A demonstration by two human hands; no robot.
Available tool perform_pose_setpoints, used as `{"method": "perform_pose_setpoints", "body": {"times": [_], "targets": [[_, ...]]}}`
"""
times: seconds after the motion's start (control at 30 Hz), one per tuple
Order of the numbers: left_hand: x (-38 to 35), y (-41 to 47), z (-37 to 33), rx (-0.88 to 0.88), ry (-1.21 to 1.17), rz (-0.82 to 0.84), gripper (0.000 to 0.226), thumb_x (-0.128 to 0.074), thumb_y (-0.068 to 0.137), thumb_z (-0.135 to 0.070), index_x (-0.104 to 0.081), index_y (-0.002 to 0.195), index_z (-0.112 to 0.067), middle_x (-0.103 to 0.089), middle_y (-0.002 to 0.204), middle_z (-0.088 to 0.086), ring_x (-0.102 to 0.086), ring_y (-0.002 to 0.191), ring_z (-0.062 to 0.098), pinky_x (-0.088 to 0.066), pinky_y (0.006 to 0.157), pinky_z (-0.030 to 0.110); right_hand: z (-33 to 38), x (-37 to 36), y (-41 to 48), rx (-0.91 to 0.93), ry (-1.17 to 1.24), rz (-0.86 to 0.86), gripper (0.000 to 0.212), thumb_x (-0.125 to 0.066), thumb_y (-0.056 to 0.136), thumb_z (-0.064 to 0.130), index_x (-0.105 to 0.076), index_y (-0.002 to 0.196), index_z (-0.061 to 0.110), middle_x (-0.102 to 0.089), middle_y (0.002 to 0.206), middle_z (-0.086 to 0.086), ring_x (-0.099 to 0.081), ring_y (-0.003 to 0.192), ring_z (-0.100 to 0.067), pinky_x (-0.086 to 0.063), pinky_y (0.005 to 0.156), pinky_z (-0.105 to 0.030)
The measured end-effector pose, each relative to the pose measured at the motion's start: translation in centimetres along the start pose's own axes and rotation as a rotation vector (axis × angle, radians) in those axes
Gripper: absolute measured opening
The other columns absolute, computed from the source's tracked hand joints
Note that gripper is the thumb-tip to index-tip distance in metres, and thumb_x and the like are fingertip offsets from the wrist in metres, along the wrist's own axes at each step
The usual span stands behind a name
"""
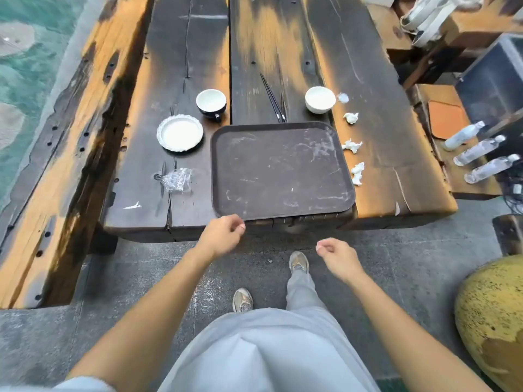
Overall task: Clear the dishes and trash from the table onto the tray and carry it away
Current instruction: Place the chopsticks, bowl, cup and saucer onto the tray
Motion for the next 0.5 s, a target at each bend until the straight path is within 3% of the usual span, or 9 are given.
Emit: {"method": "perform_pose_setpoints", "body": {"times": [0.23, 0.5], "targets": [[3.7, 7.6, -6.1, -0.006, -0.011, -0.110, 0.029, -0.053, 0.098, -0.030, -0.068, 0.118, -0.015, -0.072, 0.117, 0.005, -0.064, 0.111, 0.026, -0.049, 0.097, 0.037, 3.8, 7.0, 8.2, 0.064, 0.031, -0.036, 0.023, -0.063, 0.092, 0.029, -0.071, 0.109, 0.017, -0.072, 0.104, 0.001, -0.064, 0.099, -0.014, -0.047, 0.093, -0.032], [6.6, 17.4, -12.0, 0.081, -0.033, -0.212, 0.026, -0.055, 0.095, -0.032, -0.067, 0.115, -0.020, -0.072, 0.113, 0.000, -0.064, 0.109, 0.024, -0.049, 0.096, 0.037, 8.5, 14.9, 19.3, 0.119, 0.068, 0.011, 0.025, -0.061, 0.094, 0.032, -0.065, 0.117, 0.021, -0.064, 0.102, 0.008, -0.056, 0.093, -0.007, -0.040, 0.076, -0.017]]}}
Point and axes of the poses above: each hand's wrist, its own y-axis towards the middle knuckle, its own x-axis out of the back of the hand, z = x × y, the point moved 1 cm from there along y, towards the middle knuckle
